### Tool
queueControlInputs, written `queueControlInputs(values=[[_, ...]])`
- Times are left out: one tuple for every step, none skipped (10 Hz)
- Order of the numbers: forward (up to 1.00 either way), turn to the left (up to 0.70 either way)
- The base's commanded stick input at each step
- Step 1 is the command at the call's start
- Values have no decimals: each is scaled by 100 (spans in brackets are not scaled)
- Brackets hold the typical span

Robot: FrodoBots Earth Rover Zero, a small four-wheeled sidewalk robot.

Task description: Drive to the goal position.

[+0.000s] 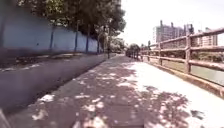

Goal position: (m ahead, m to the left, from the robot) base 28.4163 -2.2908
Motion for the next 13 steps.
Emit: queueControlInputs(values=[[100,-40],[100,-40],[100,-2],[100,-1],[100,0],[100,0],[100,0],[100,0],[100,0],[100,0],[100,0],[100,0],[100,0]])
